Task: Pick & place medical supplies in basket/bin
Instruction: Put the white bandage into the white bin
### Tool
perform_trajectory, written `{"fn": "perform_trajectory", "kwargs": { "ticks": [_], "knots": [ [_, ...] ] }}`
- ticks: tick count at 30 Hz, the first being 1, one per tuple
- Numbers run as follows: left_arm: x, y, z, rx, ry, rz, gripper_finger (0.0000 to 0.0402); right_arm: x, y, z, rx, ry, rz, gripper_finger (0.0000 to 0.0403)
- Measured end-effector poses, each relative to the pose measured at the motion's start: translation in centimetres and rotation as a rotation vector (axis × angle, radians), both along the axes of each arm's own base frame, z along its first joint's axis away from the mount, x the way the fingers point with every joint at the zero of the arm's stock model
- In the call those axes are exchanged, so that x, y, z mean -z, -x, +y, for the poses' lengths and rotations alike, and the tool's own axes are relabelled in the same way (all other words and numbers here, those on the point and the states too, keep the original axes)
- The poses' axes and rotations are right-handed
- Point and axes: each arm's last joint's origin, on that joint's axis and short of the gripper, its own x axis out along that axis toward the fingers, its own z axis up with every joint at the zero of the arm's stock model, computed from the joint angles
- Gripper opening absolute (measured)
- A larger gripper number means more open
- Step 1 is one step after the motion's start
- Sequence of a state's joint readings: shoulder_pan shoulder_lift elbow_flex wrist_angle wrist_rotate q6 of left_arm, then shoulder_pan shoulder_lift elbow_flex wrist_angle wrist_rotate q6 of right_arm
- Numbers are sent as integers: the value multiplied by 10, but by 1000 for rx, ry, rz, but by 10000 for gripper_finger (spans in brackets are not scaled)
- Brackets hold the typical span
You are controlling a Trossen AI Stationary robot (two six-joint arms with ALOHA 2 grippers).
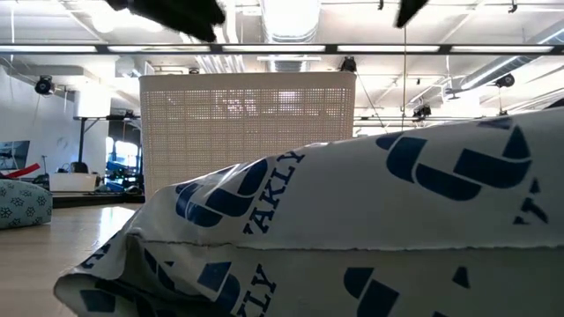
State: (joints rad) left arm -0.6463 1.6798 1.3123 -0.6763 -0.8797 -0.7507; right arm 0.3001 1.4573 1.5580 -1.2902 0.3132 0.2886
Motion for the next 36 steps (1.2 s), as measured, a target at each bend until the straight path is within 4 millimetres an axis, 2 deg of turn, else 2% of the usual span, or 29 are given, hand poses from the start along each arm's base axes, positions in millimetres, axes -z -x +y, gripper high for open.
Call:
{"fn": "perform_trajectory", "kwargs": {
  "ticks": [3,7,12,18,23,27,32,36],
  "knots": [
    [7,-8,13,105,7,143,249,6,16,16,-1,-20,21,274],
    [12,-20,34,170,-43,242,256,22,36,29,50,-55,49,278],
    [12,-41,65,297,-13,312,253,42,64,32,187,-110,56,283],
    [27,-53,87,461,-32,430,246,62,89,33,329,-170,22,284],
    [41,-55,105,454,-40,483,246,72,99,39,379,-225,-21,282],
    [57,-55,115,445,-14,513,246,77,99,41,388,-203,-45,281],
    [82,-53,121,426,-2,550,246,80,98,42,387,-202,-53,283],
    [95,-52,122,390,19,564,246,80,98,42,386,-197,-56,278]
  ]
}}
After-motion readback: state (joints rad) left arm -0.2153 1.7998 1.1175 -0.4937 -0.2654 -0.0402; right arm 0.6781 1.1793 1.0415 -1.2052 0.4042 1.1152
